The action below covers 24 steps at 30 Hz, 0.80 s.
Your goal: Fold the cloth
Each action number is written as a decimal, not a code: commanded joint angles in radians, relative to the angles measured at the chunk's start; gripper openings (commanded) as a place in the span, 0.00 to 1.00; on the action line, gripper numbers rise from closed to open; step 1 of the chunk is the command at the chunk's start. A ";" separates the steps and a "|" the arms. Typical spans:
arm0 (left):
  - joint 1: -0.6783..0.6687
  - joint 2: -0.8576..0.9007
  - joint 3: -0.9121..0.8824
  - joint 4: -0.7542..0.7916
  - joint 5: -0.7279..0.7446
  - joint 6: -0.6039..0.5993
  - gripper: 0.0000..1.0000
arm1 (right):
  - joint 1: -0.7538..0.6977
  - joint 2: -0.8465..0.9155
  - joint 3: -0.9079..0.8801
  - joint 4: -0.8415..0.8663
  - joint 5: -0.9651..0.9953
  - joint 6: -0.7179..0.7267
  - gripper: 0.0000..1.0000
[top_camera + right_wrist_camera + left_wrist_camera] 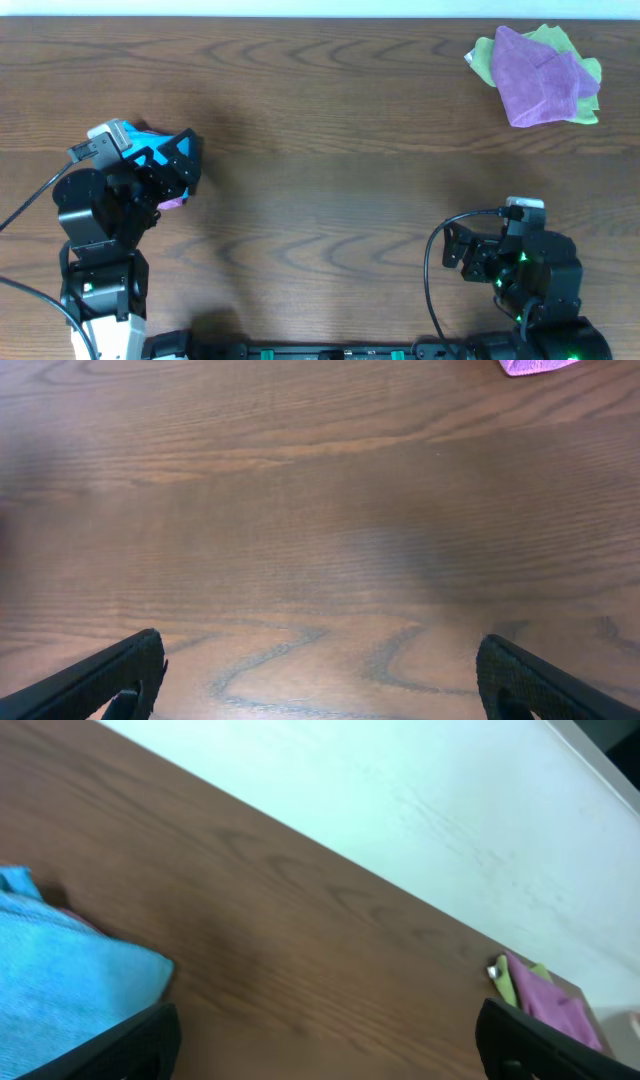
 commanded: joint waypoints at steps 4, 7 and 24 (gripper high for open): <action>-0.023 -0.008 0.021 0.114 0.092 0.261 0.95 | -0.006 -0.003 -0.004 0.000 0.006 0.010 0.99; -0.030 -0.014 0.021 0.111 0.100 0.265 0.95 | -0.006 -0.003 -0.004 0.000 0.007 0.010 0.99; -0.118 -0.610 -0.445 -0.031 -0.208 0.407 0.95 | -0.006 -0.003 -0.004 0.000 0.006 0.010 0.99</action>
